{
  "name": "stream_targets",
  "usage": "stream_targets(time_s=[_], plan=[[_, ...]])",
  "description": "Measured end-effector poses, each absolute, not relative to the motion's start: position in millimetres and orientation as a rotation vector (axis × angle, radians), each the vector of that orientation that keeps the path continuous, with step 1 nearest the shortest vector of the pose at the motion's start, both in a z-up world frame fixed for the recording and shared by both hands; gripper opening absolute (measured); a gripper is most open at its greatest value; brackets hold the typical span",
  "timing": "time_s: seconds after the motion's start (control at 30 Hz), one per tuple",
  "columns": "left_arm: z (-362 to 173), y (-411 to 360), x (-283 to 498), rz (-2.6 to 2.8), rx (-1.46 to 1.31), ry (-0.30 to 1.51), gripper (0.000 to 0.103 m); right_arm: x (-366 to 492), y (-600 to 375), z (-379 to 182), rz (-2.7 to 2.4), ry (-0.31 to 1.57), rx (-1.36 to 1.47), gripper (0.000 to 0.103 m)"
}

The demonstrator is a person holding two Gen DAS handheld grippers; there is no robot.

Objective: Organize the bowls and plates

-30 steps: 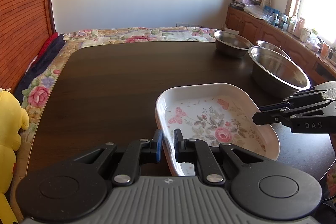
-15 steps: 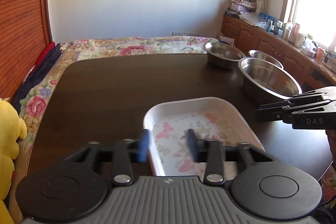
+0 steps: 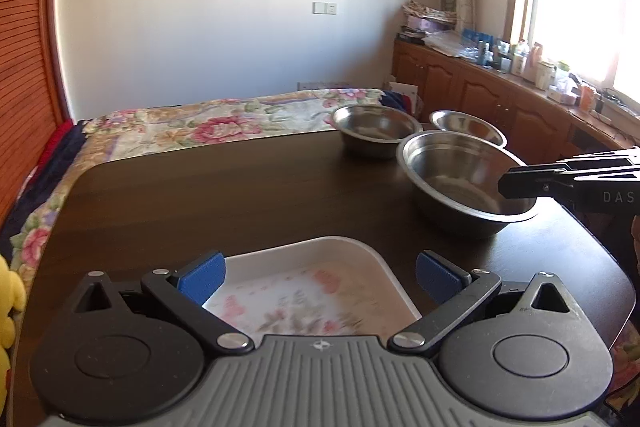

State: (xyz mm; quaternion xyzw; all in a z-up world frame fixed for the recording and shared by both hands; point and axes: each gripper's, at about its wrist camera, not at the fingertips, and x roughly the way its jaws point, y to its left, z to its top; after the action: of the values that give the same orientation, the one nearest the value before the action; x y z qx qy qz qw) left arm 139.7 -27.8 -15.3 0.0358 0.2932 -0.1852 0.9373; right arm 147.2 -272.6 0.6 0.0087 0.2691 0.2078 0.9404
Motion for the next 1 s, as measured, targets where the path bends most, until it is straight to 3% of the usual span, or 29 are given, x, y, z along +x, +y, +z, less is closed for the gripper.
stream_targets(time_s=[0.73, 0.8, 0.93, 1.0], plan=[[-7, -94, 181, -0.462, 0.139, 0.614, 0.103, 174, -358, -15, 0.331, 0.484, 0.061, 0.018], [-6, -98, 186, -0.468, 0.151, 0.614, 0.103, 177, -365, -17, 0.327, 0.482, 0.069, 0.026], [-4, -103, 195, -0.483, 0.143, 0.610, 0.103, 183, -378, -18, 0.312, 0.469, 0.076, 0.032], [-5, -108, 202, -0.470, 0.140, 0.613, 0.103, 184, -383, -18, 0.302, 0.460, 0.074, 0.040]])
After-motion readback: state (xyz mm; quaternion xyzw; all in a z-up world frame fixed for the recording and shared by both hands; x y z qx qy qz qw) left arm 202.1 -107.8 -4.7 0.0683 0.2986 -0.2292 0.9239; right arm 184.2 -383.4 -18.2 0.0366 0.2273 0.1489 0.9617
